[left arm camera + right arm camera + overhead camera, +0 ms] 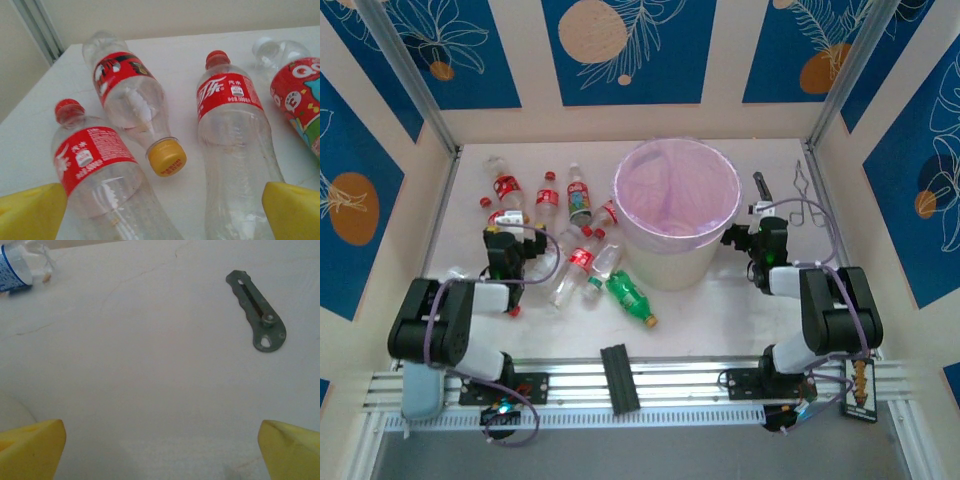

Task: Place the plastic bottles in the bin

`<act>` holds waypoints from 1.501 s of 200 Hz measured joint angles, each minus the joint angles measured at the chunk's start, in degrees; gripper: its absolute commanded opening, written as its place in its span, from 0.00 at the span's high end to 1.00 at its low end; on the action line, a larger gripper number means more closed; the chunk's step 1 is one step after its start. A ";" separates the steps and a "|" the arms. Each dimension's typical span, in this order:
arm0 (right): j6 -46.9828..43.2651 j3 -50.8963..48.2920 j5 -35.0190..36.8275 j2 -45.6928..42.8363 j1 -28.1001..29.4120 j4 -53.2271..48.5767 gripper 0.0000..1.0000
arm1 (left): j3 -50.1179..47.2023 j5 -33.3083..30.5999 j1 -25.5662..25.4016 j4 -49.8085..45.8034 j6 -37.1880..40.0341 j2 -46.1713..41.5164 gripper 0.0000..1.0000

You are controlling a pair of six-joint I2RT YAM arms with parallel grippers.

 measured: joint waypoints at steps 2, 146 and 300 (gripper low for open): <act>0.02 0.70 0.11 -0.39 0.02 -1.18 0.01 | 0.02 -0.09 0.00 -0.81 -0.07 -0.87 0.00; 16.24 24.00 2.67 -8.59 -6.16 -53.94 0.01 | 18.18 3.65 11.80 -80.91 -34.03 -33.94 0.00; 16.83 25.09 -8.81 -13.60 -10.60 -58.31 0.01 | 2.56 10.99 18.86 -68.85 -45.90 -23.43 0.19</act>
